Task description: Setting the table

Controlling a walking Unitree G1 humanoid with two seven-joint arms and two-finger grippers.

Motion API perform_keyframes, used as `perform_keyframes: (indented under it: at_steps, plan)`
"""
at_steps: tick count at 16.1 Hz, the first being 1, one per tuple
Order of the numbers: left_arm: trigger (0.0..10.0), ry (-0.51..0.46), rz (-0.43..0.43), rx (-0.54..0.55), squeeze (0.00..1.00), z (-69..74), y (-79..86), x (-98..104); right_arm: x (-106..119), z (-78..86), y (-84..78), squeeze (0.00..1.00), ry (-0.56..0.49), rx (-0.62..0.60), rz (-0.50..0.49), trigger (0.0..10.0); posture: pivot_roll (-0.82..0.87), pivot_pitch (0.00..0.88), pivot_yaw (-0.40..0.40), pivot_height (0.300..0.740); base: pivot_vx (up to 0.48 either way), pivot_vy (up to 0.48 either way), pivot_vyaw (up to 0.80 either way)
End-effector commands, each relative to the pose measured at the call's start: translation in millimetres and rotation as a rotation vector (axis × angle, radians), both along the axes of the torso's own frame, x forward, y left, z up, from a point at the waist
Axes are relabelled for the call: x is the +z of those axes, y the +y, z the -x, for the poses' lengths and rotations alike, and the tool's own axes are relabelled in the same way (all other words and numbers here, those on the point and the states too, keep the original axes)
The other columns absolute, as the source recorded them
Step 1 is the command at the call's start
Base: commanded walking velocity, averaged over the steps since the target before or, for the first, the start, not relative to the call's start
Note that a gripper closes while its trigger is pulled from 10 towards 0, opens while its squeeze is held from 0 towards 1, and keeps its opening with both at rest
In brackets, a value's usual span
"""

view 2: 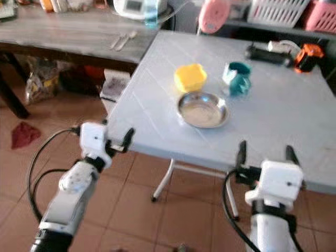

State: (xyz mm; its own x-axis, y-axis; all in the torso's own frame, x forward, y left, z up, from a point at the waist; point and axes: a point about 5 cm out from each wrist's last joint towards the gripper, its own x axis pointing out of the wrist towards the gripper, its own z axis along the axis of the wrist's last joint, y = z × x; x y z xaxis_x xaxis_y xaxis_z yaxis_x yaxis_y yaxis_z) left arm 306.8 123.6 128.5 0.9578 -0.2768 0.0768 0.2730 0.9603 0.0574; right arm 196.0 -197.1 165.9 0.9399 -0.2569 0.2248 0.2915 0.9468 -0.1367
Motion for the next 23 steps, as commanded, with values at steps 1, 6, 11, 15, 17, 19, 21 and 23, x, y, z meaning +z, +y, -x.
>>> perform_keyframes:
  at_steps: [1,6,11,15,17,19,21,23]
  plan:
    - [10.0,-0.025,0.001,-0.013,0.00,-1.3,-3.5,6.2,2.6,0.2,-2.0,0.00,-0.006,-0.004,0.013,10.0,-0.02,0.134,-0.003,0.714,0.000,-0.364,0.00]
    - [10.0,-0.042,0.063,-0.039,0.00,-5.3,-8.3,17.5,4.2,-2.3,-5.1,0.00,-0.010,0.002,0.023,10.0,-0.01,0.125,-0.009,0.714,0.000,0.000,0.00]
    - [10.0,-0.089,0.067,-0.053,0.00,-5.7,-10.7,25.2,4.6,-3.8,-4.3,0.00,-0.013,0.010,0.026,10.0,-0.01,0.121,-0.009,0.714,0.000,0.000,0.00]
    - [10.0,-0.097,0.089,-0.102,0.00,-3.4,-11.8,31.0,4.9,-4.7,-5.1,0.00,-0.009,0.015,0.023,10.0,-0.01,0.123,-0.014,0.714,0.000,0.000,-0.17]
    - [10.0,-0.096,0.099,-0.108,0.00,-3.1,-11.1,30.4,4.8,-5.2,-5.0,0.00,-0.009,0.017,0.024,10.0,-0.01,0.123,-0.014,0.714,0.120,0.000,0.00]
    - [10.0,-0.093,0.109,-0.119,0.00,-1.4,-12.9,30.1,4.5,-5.3,-4.3,0.00,-0.007,0.021,0.031,10.0,-0.01,0.125,-0.016,0.714,0.281,0.000,0.00]
    - [10.0,-0.090,0.109,-0.136,0.00,-0.6,-15.2,29.7,4.5,-5.1,-4.2,0.00,-0.005,0.025,0.034,10.0,-0.01,0.124,-0.015,0.714,0.345,0.000,0.00]
    - [10.0,-0.088,0.109,-0.138,0.00,-1.0,-15.2,29.4,4.1,-4.4,-3.5,0.00,-0.003,0.030,0.039,10.0,-0.02,0.125,-0.014,0.714,0.398,0.000,0.00]
